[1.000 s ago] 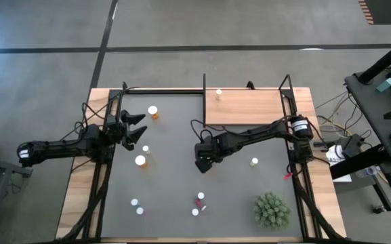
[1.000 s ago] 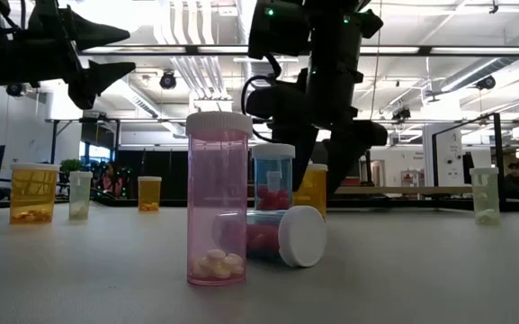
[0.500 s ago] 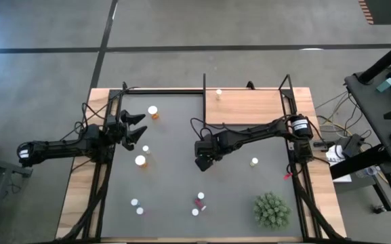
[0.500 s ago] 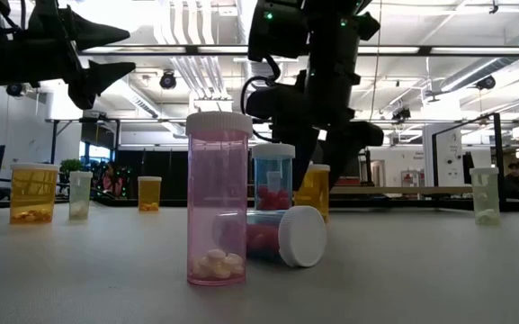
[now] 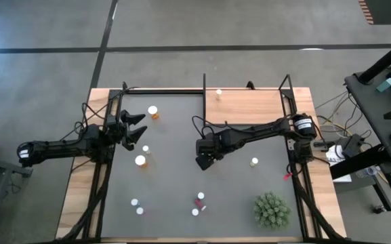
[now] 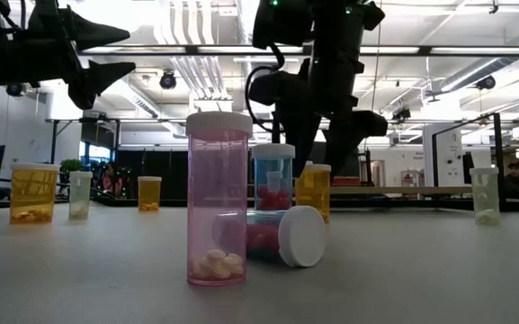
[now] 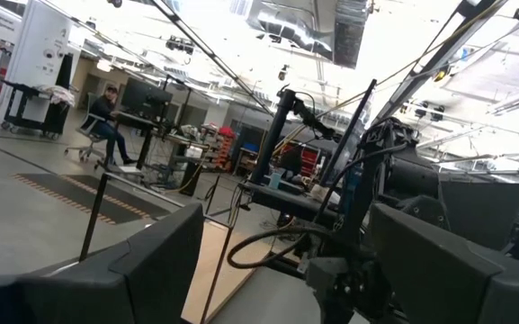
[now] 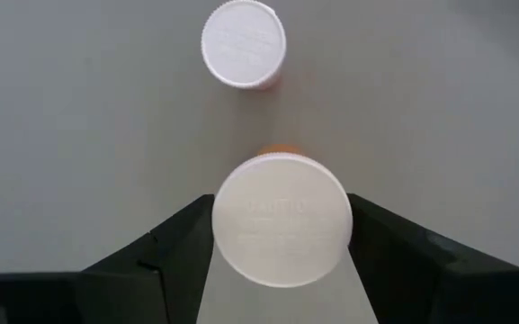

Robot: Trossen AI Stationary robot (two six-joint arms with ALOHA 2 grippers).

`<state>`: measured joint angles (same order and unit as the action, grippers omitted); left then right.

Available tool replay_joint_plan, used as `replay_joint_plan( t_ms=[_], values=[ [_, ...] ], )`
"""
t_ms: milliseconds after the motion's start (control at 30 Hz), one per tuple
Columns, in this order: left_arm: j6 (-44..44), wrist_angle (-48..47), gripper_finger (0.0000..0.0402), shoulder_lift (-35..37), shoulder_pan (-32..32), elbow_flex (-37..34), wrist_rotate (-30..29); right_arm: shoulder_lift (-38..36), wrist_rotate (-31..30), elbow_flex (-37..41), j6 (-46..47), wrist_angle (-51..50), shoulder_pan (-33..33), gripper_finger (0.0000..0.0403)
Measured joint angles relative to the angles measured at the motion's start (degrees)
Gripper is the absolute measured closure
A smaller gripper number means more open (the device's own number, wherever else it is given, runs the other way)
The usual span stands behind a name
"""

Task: Pick and place medicine bottles onto shelf by color
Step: Put the right bottom orange medicine bottle on the shelf

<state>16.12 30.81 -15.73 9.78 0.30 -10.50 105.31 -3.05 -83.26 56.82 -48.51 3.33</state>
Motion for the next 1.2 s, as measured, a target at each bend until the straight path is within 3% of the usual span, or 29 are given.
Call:
replay_joint_plan(
  t_ms=[1200],
  values=[
    [0.0,0.0,0.01,0.0,0.0,0.0,0.0,0.3,0.0,0.0,0.2,0.9,-0.4,0.0186]
  ],
)
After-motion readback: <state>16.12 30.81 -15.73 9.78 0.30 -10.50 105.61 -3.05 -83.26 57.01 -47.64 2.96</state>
